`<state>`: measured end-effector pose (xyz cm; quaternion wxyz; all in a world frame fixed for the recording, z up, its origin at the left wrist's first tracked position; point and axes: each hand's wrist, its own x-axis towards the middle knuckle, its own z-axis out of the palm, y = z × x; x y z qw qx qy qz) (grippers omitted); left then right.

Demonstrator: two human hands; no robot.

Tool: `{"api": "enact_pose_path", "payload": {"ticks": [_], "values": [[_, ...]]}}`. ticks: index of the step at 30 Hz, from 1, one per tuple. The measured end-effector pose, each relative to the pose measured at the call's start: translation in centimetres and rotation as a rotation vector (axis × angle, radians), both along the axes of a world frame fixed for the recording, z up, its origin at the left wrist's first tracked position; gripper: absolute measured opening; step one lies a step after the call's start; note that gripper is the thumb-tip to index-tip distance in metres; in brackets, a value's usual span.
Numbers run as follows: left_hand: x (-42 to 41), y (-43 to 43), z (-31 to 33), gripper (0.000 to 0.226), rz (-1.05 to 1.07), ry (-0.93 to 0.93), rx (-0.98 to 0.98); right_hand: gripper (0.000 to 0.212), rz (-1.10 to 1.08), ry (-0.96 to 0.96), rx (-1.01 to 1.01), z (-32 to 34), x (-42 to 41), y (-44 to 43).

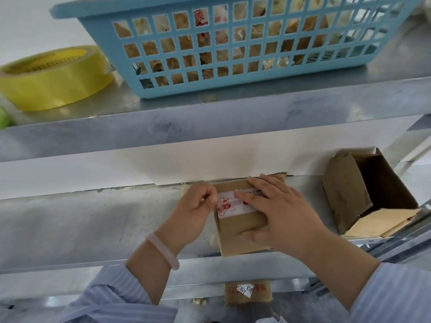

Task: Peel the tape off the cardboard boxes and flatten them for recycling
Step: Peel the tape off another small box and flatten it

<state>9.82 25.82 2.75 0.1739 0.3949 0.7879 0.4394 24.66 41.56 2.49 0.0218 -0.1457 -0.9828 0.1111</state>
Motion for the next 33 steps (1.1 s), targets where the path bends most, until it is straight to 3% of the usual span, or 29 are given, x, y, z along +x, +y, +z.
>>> {"api": "enact_pose_path", "payload": {"ticks": [5,10,12,16,18,20,23,26,29,33], "values": [[0.1,-1.1,-1.3,0.021,0.174,-0.637,0.309,0.089,0.027,-0.024,0.001,-0.1,-0.5,0.1],[0.2,-2.0,-1.5,0.015,0.201,-1.019,0.554,0.091,0.007,-0.004,0.010,-0.2,-0.3,-0.2],[0.2,-2.1,-1.5,0.011,0.227,-0.956,0.491,0.090,0.004,-0.001,0.016,-0.3,-0.2,-0.4],[-0.2,-1.8,-1.3,0.010,0.311,-0.399,0.205,0.089,0.004,-0.001,0.021,-0.3,-0.2,-0.4],[-0.6,-1.9,-1.2,0.008,0.358,-0.245,0.109,0.088,0.004,-0.001,0.024,-0.3,-0.1,-0.4],[-0.7,-2.3,-1.3,0.010,0.336,-0.392,0.122,0.088,0.006,0.001,0.029,-0.3,-0.1,-0.4],[0.1,-2.2,-1.7,0.010,0.289,-0.842,0.249,0.088,0.004,0.024,0.041,-0.1,-0.1,-0.6],[0.6,-1.9,-2.0,0.007,0.351,-1.053,0.258,0.097,0.014,0.061,0.086,0.2,-0.5,-0.7],[0.4,-1.7,-1.5,0.010,0.330,-1.013,0.202,0.107,0.047,0.092,0.110,0.3,-0.8,-0.4],[0.4,-1.1,0.6,0.009,0.283,-0.825,0.188,0.102,0.062,0.154,0.064,0.4,-0.9,0.1]]}}
